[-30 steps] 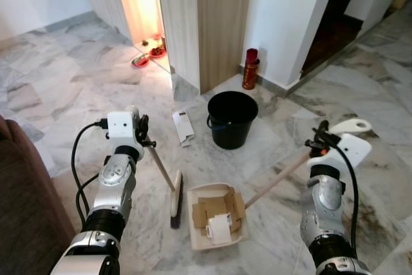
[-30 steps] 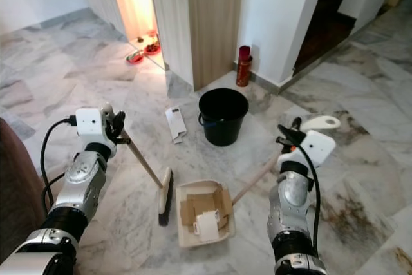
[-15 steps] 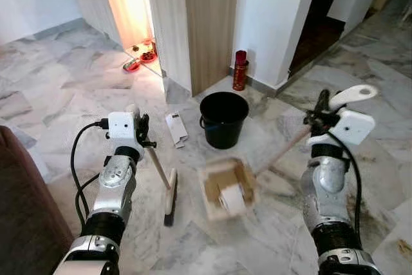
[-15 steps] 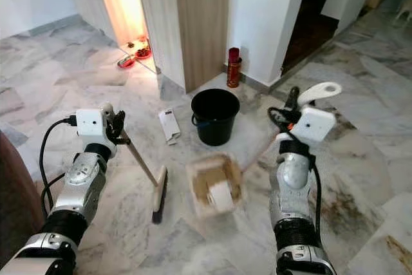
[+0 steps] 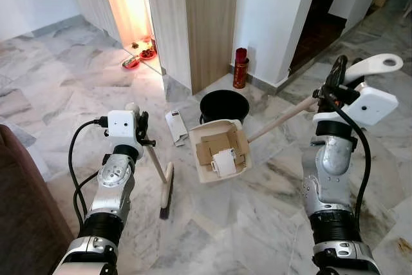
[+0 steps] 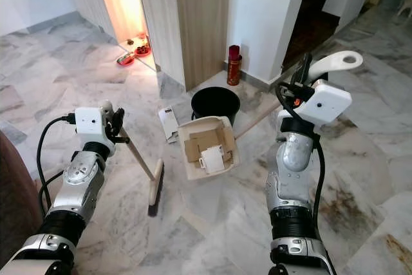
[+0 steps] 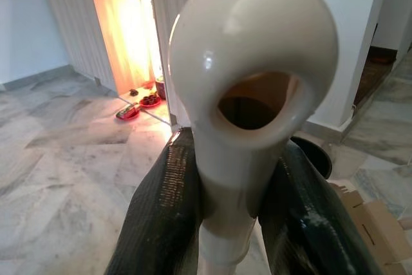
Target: Sweep floor
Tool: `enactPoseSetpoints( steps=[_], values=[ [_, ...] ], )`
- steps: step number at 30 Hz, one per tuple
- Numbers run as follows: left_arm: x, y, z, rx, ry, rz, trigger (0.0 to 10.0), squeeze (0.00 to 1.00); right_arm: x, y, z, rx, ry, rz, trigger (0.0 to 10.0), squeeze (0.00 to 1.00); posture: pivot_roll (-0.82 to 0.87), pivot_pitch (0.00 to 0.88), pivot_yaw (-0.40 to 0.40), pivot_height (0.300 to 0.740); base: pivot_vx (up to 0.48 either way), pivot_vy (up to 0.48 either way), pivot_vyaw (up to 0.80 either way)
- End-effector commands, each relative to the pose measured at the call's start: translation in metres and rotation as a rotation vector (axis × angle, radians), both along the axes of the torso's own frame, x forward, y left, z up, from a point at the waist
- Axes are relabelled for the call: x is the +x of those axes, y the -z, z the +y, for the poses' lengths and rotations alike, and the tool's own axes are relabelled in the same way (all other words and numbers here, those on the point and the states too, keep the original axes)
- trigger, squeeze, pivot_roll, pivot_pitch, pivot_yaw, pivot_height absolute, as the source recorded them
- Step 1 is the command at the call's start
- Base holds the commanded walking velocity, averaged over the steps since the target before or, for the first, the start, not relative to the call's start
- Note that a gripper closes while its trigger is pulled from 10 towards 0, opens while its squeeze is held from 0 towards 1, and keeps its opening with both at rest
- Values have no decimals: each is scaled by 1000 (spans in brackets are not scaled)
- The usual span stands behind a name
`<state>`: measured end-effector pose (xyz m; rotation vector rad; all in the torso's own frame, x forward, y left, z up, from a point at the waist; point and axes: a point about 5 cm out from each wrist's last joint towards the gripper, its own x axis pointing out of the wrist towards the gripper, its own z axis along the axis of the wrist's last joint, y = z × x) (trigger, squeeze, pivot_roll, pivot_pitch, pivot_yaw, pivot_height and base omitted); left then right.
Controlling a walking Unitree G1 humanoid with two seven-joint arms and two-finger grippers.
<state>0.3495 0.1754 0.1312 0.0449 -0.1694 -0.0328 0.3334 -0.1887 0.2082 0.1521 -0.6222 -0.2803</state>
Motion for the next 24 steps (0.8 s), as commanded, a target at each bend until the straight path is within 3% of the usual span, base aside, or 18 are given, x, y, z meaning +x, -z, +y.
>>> enactPoseSetpoints(
  steps=[1,10,24],
  values=[
    [1,-14,2,31,1,-63,10000,0,-3,-25,5,12,-7,-111,10000,0,42,40,53,740,255,0,0],
    [0,-16,3,51,4,-70,10000,0,-8,-44,11,8,-14,-171,10000,0,43,43,56,740,294,0,0],
    [0,-17,1,62,8,-79,10000,0,-10,-54,13,16,-20,-195,10000,0,46,41,52,740,305,0,0]
  ],
)
